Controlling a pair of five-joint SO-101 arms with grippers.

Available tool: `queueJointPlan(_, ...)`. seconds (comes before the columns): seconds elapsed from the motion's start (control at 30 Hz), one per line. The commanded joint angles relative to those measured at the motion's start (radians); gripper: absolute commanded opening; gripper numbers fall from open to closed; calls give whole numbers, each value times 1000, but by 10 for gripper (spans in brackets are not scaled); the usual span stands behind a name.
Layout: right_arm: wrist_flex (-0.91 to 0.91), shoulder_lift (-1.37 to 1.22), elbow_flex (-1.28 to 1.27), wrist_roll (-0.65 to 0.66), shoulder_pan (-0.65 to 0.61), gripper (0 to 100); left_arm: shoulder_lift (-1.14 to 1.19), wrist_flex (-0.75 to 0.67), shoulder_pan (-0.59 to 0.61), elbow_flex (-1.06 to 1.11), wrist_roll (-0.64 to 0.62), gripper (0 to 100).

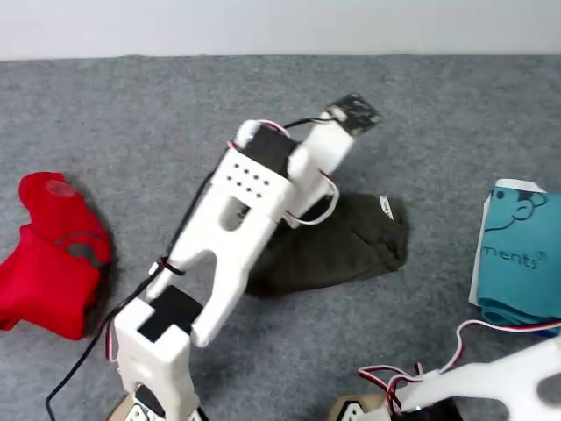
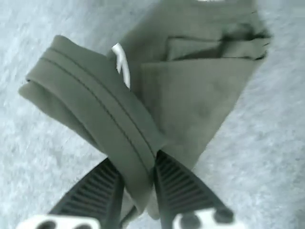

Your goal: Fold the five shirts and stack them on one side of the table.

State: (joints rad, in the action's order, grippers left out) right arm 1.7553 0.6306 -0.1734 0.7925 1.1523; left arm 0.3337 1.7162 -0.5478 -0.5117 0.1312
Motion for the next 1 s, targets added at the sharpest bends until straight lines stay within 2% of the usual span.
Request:
queueJointPlan(0.0, 8, 24, 38, 9, 4, 9, -28, -37, -52, -47, -8, 14)
queueJointPlan(0.2, 10, 24, 38, 9, 5, 9, 106, -37, -75, -117, -9, 14)
queueJointPlan(0.67, 15, 24, 38, 9, 8, 9, 391, 2, -173, -446, -23, 23)
queueJointPlan(0.83, 15, 24, 38, 9, 8, 9, 434, 40, -169, -496, 8, 197)
queueJointPlan(0.97, 15, 24, 38, 9, 8, 9, 358, 41, -135, -506, 8, 224)
